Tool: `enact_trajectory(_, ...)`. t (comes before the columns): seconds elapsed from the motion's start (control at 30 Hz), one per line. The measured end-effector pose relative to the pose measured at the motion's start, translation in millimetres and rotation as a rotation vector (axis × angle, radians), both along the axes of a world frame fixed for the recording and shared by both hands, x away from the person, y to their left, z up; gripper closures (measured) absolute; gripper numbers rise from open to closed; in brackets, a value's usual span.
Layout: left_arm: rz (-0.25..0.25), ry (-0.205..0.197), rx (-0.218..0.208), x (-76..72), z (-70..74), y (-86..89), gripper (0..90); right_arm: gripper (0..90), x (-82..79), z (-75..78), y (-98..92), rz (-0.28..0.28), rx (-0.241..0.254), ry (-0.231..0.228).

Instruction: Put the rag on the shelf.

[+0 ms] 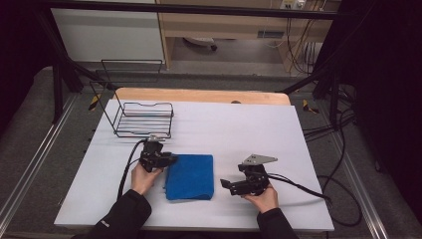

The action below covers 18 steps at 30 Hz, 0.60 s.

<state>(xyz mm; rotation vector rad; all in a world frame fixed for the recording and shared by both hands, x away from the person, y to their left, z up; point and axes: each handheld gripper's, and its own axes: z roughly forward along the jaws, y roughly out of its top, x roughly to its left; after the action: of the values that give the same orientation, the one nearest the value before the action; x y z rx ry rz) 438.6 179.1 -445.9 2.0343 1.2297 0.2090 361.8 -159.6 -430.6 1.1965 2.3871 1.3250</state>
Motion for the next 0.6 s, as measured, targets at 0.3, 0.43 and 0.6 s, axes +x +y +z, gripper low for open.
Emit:
enact_trajectory(0.3, -0.022, -0.002, 0.005, -2.6, 1.6, -0.9, 81.0, 11.9, 1.8, 0.5, 0.4, -0.009, 0.012, -0.007)
enact_trajectory(0.43, -0.033, -0.016, 0.013, -3.8, 0.3, -1.8, 82.2, 13.9, 8.5, 1.3, 4.2, -0.003, 0.001, -0.012)
enact_trajectory(0.6, -0.035, -0.036, 0.012, -5.6, -2.7, -1.7, 82.1, 14.8, 25.2, 5.2, 19.2, -0.003, -0.017, -0.016)
